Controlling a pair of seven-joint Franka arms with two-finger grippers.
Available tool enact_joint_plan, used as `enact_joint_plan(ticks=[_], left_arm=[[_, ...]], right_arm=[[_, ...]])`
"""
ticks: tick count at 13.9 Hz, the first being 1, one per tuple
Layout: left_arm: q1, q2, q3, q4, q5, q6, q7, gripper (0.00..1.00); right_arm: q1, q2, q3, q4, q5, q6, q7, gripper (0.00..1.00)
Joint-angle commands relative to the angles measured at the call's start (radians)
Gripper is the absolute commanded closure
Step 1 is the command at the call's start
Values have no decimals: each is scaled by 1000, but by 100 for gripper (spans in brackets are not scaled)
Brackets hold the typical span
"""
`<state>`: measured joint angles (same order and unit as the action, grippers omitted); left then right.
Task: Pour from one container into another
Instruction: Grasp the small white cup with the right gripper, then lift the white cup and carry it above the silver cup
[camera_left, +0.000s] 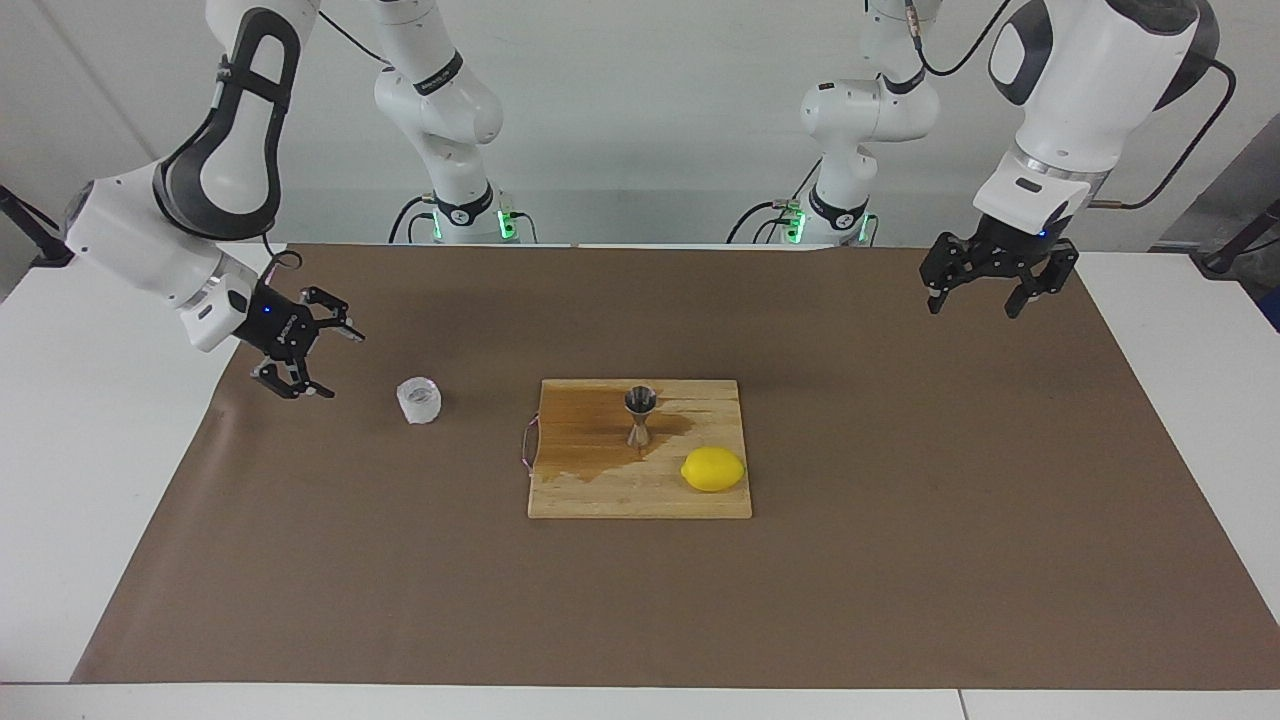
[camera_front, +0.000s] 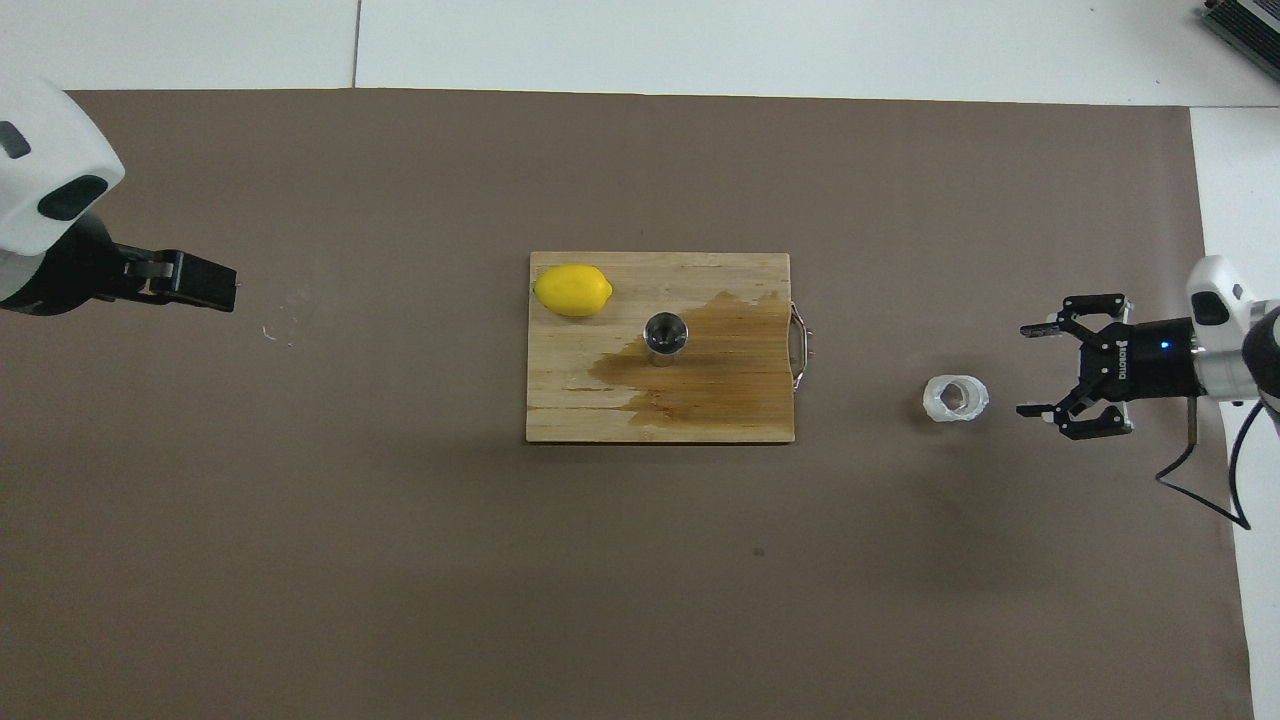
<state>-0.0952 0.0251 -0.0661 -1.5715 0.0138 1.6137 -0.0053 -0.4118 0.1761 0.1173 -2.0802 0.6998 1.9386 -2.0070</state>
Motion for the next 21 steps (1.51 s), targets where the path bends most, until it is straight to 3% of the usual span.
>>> enact_joint_plan(ticks=[1, 5, 12, 13, 16, 19, 21], left_arm=[[-3, -31, 0, -35, 11, -20, -1, 0], [11, -30, 3, -15, -32, -78, -1, 0], [9, -33, 5, -27, -32, -71, 1, 0], [9, -33, 5, -25, -32, -71, 1, 0], [9, -33, 5, -25, -32, -71, 1, 0], [9, -33, 5, -27, -32, -71, 1, 0], [9, -33, 5, -25, -32, -71, 1, 0]], right_arm=[[-5, 14, 5, -57, 76, 32, -143, 0], [-7, 121, 7, -55, 153, 36, -341, 0], [25, 155, 8, -55, 211, 82, -496, 0], [25, 157, 8, -55, 211, 89, -496, 11], [27, 157, 8, -55, 211, 91, -496, 75], [36, 157, 8, -47, 211, 89, -492, 89], [41, 155, 13, -29, 211, 85, -474, 89]])
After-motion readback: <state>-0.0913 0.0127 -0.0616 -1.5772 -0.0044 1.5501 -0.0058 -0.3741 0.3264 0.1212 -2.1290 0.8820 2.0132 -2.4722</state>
